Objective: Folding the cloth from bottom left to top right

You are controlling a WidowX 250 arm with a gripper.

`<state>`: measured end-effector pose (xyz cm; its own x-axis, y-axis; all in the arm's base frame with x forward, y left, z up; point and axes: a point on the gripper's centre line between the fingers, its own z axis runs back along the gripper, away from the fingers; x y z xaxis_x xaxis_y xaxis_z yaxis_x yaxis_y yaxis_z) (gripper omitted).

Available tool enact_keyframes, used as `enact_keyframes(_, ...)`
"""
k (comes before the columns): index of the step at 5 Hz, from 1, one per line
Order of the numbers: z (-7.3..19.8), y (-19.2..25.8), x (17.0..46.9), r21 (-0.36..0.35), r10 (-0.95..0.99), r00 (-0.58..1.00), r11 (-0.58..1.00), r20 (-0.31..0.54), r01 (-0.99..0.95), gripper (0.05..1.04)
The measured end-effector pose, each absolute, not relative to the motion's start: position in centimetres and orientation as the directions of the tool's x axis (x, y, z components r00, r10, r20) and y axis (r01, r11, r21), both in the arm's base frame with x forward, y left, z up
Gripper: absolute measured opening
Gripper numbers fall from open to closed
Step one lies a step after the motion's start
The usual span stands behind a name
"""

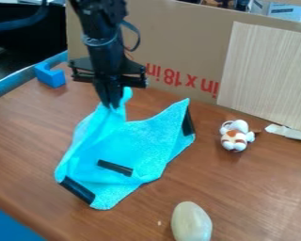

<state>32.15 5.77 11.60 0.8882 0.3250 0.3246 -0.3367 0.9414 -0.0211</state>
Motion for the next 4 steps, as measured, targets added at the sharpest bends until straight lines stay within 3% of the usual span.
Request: enact_keyframes(4, 10.6, 0.9, 38.2, 0.034, 0.338, 0.879, 0.928, 0.337, -0.370, 0.055)
